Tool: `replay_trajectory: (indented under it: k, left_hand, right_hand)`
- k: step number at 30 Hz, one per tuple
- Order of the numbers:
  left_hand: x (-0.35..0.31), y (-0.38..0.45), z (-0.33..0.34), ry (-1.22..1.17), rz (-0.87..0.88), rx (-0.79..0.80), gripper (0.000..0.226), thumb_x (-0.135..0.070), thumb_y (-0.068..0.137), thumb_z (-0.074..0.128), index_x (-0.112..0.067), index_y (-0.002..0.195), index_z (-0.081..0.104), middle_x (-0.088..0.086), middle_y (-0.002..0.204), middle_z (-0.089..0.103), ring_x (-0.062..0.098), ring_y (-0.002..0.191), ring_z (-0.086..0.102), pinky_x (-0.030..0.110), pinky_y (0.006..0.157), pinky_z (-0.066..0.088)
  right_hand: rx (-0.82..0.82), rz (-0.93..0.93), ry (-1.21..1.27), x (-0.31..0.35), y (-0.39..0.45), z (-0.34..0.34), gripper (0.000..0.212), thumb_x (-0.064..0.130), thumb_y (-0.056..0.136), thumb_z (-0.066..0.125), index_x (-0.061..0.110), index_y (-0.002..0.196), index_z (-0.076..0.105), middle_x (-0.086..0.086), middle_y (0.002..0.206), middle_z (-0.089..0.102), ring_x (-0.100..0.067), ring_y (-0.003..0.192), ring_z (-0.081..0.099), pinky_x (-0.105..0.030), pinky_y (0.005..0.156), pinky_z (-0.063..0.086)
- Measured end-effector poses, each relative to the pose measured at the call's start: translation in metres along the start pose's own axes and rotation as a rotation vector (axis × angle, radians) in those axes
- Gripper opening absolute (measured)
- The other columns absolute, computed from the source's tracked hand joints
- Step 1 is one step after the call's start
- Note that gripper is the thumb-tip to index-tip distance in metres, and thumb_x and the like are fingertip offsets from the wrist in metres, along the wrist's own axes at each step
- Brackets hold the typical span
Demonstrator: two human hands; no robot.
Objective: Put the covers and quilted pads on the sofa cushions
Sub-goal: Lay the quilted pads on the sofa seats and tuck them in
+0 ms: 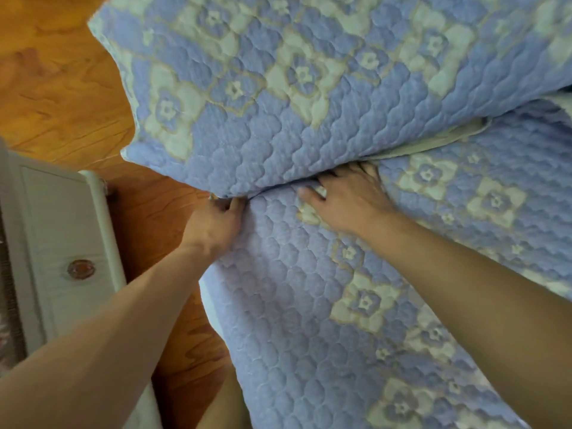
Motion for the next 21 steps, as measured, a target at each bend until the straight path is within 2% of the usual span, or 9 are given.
replay_trajectory:
  k: [2, 4, 6, 8, 12, 15, 18, 19, 21]
  left_hand:
    - [0.0, 0.012, 0.005, -0.037, -0.064, 0.034, 0.065, -0.073, 0.092, 0.034, -0.027, 0.125, 0.065, 0.01, 0.135, 0.06, 0.037, 0.123, 0.052, 0.046, 0.105, 0.042]
    - [0.011, 0.018, 0.011, -0.136, -0.17, 0.093, 0.059, -0.067, 0.097, 0.038, -0.028, 0.137, 0.056, 0.005, 0.134, 0.059, 0.031, 0.126, 0.054, 0.041, 0.11, 0.042]
    - [0.036, 0.013, 0.025, -0.419, -0.366, 0.291, 0.049, -0.054, 0.099, 0.047, -0.017, 0.122, 0.069, 0.008, 0.107, 0.076, 0.021, 0.101, 0.072, 0.032, 0.094, 0.056]
    - [0.053, 0.005, 0.03, -0.435, -0.402, 0.443, 0.043, -0.054, 0.096, 0.053, -0.02, 0.112, 0.073, 0.005, 0.101, 0.078, 0.023, 0.097, 0.074, 0.039, 0.095, 0.057]
    - [0.061, 0.032, 0.021, -0.36, -0.353, 0.378, 0.033, -0.053, 0.096, 0.055, -0.027, 0.111, 0.069, -0.001, 0.116, 0.072, 0.017, 0.104, 0.067, 0.04, 0.102, 0.049]
    - [0.063, 0.046, 0.03, -0.441, -0.453, 0.381, 0.036, -0.04, 0.096, 0.057, -0.013, 0.114, 0.07, 0.01, 0.112, 0.074, 0.027, 0.107, 0.068, 0.044, 0.102, 0.05]
    - [0.062, 0.06, 0.031, -0.443, -0.466, 0.223, 0.02, -0.021, 0.101, 0.049, -0.006, 0.103, 0.063, 0.015, 0.101, 0.064, 0.028, 0.08, 0.061, 0.031, 0.073, 0.051]
    - [0.063, 0.067, 0.026, -0.422, -0.45, 0.152, 0.022, -0.022, 0.099, 0.052, -0.006, 0.111, 0.061, 0.016, 0.108, 0.064, 0.027, 0.081, 0.059, 0.032, 0.074, 0.051]
    - [0.071, 0.066, 0.0, -0.176, -0.462, -0.062, 0.048, -0.032, 0.092, 0.057, -0.007, 0.133, 0.056, 0.018, 0.136, 0.054, 0.035, 0.114, 0.056, 0.044, 0.098, 0.047]
  right_hand:
    - [0.003, 0.026, 0.044, -0.001, 0.013, 0.003, 0.078, 0.077, 0.086, 0.012, 0.039, 0.141, 0.052, 0.002, 0.156, 0.04, -0.024, 0.146, 0.027, -0.045, 0.117, 0.018]
    - [-0.016, 0.046, 0.058, -0.003, 0.011, 0.004, 0.071, 0.077, 0.089, 0.017, 0.041, 0.137, 0.055, 0.0, 0.155, 0.04, -0.025, 0.146, 0.025, -0.045, 0.118, 0.016]
    - [-0.012, 0.046, 0.023, -0.006, 0.002, 0.008, 0.07, 0.073, 0.093, 0.019, 0.033, 0.132, 0.061, -0.004, 0.148, 0.047, -0.025, 0.143, 0.028, -0.042, 0.119, 0.015]
    - [-0.032, 0.032, -0.021, -0.005, -0.002, 0.008, 0.075, 0.071, 0.094, 0.018, 0.023, 0.129, 0.064, -0.005, 0.14, 0.056, -0.025, 0.138, 0.036, -0.04, 0.12, 0.017]
    - [-0.01, -0.006, -0.04, -0.004, 0.02, 0.007, 0.091, 0.078, 0.085, 0.007, 0.024, 0.143, 0.053, -0.005, 0.151, 0.049, -0.026, 0.143, 0.038, -0.044, 0.118, 0.028]
    - [-0.023, -0.012, -0.013, -0.007, 0.028, 0.007, 0.089, 0.082, 0.085, 0.011, 0.031, 0.152, 0.039, 0.001, 0.162, 0.031, -0.023, 0.151, 0.023, -0.045, 0.121, 0.024]
    - [-0.02, -0.032, 0.019, -0.007, 0.028, 0.008, 0.086, 0.081, 0.085, 0.013, 0.034, 0.153, 0.035, 0.004, 0.164, 0.024, -0.02, 0.152, 0.016, -0.045, 0.123, 0.018]
    - [-0.005, -0.03, 0.036, -0.006, 0.027, 0.008, 0.086, 0.081, 0.085, 0.012, 0.034, 0.154, 0.034, 0.005, 0.165, 0.023, -0.02, 0.152, 0.015, -0.044, 0.123, 0.016]
    - [0.034, -0.005, 0.035, -0.005, 0.023, 0.009, 0.085, 0.079, 0.086, 0.009, 0.033, 0.153, 0.036, 0.004, 0.163, 0.027, -0.021, 0.151, 0.017, -0.043, 0.123, 0.012]
Point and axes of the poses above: each hand's wrist, its own y-axis towards the middle knuckle, its own z-axis out of the palm, x = y × z, the point moved 8 cm from there along y, towards the middle knuckle
